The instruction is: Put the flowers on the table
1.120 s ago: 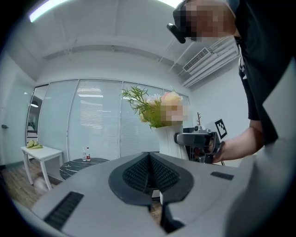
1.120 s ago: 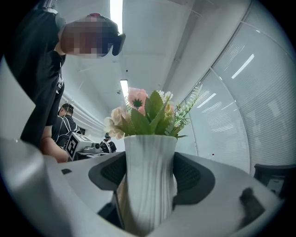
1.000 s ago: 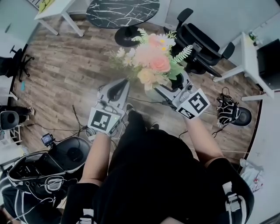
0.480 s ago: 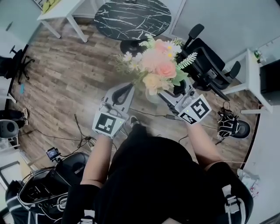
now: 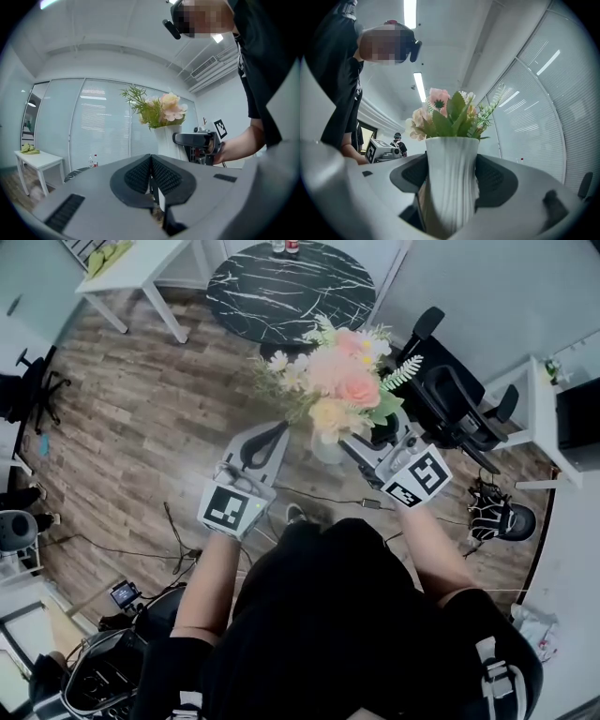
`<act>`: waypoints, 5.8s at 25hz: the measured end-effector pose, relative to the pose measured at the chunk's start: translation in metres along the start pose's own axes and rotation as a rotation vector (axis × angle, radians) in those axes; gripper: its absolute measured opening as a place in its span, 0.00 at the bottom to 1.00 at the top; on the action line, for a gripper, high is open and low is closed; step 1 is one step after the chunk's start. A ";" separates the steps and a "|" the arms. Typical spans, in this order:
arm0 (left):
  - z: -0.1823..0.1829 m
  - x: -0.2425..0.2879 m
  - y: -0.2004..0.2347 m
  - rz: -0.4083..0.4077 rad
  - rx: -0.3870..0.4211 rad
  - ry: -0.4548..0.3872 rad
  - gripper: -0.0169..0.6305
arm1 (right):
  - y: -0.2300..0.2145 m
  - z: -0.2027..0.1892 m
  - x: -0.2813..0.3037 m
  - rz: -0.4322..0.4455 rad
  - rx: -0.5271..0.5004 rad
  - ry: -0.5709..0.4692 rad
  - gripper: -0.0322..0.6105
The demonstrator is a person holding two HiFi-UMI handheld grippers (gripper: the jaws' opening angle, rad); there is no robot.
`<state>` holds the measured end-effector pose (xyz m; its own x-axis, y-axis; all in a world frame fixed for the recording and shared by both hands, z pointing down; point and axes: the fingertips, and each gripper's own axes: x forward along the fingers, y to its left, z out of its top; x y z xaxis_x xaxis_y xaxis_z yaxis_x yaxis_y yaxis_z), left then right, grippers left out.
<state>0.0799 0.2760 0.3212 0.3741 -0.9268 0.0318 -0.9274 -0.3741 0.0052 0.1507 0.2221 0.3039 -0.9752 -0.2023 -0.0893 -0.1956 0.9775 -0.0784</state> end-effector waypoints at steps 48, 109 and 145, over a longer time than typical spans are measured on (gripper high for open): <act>-0.003 0.247 0.201 0.143 -0.006 0.073 0.05 | -0.285 -0.017 0.165 0.136 0.044 -0.025 0.55; -0.209 0.544 0.577 -0.104 -0.130 0.164 0.05 | -0.654 -0.224 0.442 -0.416 -0.054 0.043 0.55; -0.280 0.586 0.597 -0.072 -0.172 0.177 0.05 | -0.695 -0.301 0.487 -0.398 -0.074 0.073 0.55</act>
<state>-0.2569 -0.4814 0.6229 0.4465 -0.8724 0.1991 -0.8914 -0.4143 0.1837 -0.2193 -0.5386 0.6141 -0.8264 -0.5631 0.0042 -0.5630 0.8262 -0.0209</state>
